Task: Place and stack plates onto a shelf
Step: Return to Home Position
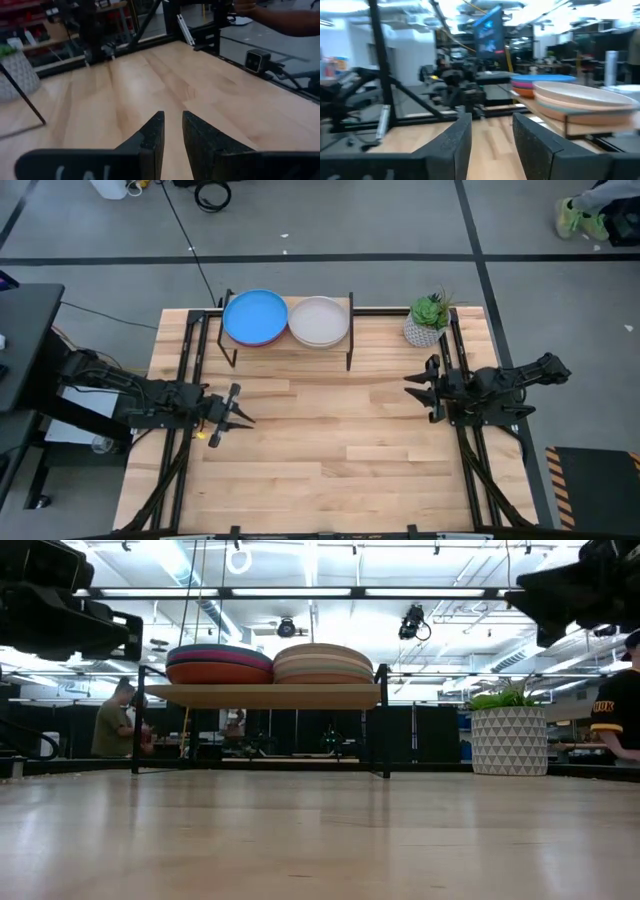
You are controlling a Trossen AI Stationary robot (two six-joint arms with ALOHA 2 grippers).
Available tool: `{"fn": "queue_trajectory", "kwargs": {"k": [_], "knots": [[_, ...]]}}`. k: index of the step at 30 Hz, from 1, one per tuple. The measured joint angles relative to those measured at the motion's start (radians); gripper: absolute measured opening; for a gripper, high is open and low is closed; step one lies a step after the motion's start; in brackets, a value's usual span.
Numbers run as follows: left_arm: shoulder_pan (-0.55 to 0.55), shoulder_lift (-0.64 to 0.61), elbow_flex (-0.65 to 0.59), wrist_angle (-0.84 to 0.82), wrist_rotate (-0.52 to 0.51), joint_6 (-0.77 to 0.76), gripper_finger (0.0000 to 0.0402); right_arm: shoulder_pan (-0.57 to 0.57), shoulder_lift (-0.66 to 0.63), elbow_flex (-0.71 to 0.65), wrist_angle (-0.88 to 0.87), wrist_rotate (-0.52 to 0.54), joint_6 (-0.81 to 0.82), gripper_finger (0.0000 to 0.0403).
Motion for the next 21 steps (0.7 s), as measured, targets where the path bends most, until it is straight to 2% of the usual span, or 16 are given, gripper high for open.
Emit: {"fn": "queue_trajectory", "kwargs": {"k": [7,11,15,17,21], "knots": [[0.0,0.0,0.0,-0.072,-0.004,-0.076,0.0075,0.0,-0.002,0.0,-0.091,0.163,0.075,0.0144],[0.0,0.001,0.0,-0.145,-0.049,-0.096,0.0075,0.0,-0.002,0.0,-0.092,0.187,0.089,0.0144],[-0.005,0.001,0.0,-0.253,-0.046,-0.087,0.0075,0.0,-0.002,0.0,-0.092,0.184,0.089,0.0144],[-0.016,0.009,0.0,-0.247,-0.034,-0.088,0.0075,0.0,-0.002,0.0,-0.091,0.183,0.089,0.0145],[-0.03,0.014,-0.001,-0.108,-0.051,-0.047,0.0075,0.0,-0.002,0.0,-0.083,0.182,0.089,0.0145]]}}
